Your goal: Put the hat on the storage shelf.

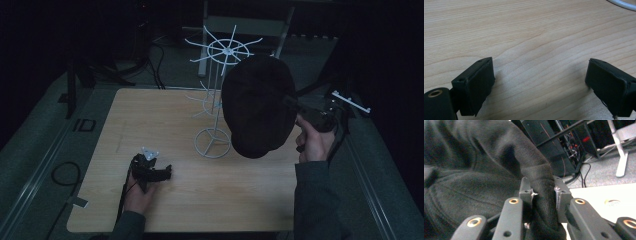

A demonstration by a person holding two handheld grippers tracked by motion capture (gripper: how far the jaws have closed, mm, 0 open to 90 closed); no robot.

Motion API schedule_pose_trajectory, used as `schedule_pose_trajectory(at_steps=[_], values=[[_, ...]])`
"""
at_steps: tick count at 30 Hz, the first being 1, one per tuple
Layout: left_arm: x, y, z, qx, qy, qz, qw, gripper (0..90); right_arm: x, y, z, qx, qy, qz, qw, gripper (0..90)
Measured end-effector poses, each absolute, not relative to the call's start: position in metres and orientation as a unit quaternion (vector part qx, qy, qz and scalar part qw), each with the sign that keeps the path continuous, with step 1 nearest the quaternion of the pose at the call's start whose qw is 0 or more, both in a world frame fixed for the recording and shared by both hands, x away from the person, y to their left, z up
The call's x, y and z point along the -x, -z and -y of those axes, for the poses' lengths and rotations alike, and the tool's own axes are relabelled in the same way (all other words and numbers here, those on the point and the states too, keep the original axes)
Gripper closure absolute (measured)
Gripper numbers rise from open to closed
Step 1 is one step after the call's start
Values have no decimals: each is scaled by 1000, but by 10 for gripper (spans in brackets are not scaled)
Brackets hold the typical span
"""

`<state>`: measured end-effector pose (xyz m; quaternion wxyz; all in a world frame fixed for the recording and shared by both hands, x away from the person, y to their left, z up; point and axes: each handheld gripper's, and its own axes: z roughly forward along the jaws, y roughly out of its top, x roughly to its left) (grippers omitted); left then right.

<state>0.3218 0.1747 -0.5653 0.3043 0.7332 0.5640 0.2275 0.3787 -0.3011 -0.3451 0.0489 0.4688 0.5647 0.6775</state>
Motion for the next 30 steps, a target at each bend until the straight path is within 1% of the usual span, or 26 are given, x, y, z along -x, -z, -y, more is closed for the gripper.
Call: schedule_pose_trajectory(at_steps=[5, 9, 11, 15, 23, 26, 27, 29, 30], values=[[-322, 565, -175, -734, -226, -564, 304, 91, -380, 351, 303, -479, -661, -574, 60, 635], [-322, 565, -175, -734, -227, -564, 304, 91, -379, 351, 303, -482, -653, -581, 68, 608], [-322, 565, -175, -734, -227, -563, 304, 91, -379, 352, 304, -482, -653, -580, 66, 576], [-322, 565, -175, -734, -227, -563, 304, 91, -377, 354, 305, -490, -641, -586, 78, 528], [-322, 565, -175, -734, -227, -564, 304, 91, -376, 367, 310, -507, -621, -593, 79, 512], [-322, 565, -175, -734, -227, -564, 304, 91, -375, 374, 313, -513, -612, -597, 78, 540], [-322, 565, -175, -734, -227, -564, 304, 91, -375, 376, 314, -514, -611, -597, 78, 564], [-322, 565, -175, -734, -227, -564, 304, 91, -374, 380, 315, -518, -603, -601, 76, 742], [-322, 565, -175, -734, -227, -564, 304, 91, -374, 382, 316, -521, -599, -603, 78, 776]])
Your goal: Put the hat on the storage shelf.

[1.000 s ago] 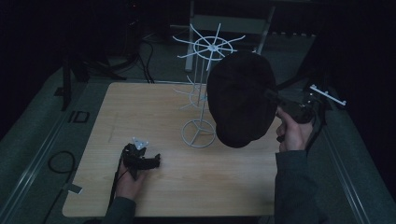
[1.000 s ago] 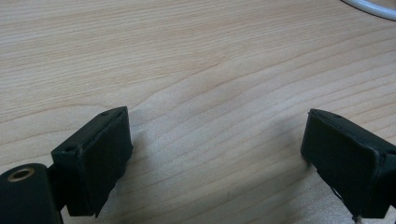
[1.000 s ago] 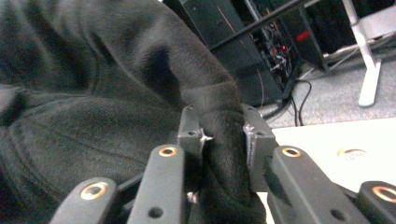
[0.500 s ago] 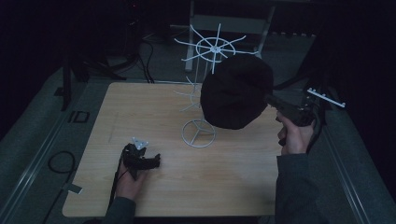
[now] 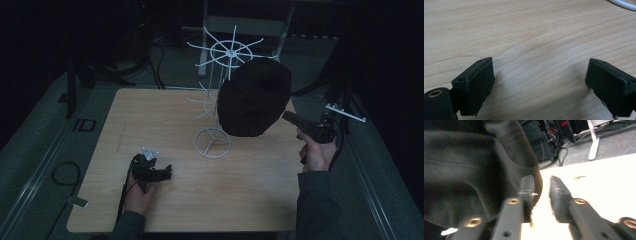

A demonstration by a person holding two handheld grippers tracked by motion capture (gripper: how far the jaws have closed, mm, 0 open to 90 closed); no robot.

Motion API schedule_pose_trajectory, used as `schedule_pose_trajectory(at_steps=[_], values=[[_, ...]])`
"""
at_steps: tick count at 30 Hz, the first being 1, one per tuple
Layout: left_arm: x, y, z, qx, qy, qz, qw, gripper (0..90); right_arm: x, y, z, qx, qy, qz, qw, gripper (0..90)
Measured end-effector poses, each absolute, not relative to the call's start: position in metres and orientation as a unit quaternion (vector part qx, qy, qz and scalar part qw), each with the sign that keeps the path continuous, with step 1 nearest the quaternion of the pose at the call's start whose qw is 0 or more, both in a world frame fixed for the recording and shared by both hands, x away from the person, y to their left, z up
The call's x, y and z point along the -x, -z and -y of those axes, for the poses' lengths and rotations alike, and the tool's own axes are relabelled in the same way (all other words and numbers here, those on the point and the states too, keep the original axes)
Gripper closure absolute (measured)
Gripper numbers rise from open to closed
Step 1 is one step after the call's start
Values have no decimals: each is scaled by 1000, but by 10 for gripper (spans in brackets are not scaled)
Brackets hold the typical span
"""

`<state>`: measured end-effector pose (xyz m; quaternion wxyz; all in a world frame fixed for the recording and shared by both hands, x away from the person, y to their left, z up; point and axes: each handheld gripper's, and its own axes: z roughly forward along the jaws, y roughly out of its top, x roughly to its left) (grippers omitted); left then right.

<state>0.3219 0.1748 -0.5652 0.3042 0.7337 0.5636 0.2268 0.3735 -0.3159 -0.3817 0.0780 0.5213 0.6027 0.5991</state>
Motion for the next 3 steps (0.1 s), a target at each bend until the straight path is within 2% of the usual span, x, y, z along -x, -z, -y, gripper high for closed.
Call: schedule_pose_trajectory(at_steps=[3], values=[[-322, 565, -175, -734, -227, -564, 304, 91, -372, 385, 318, -535, -587, -602, 85, 846]])
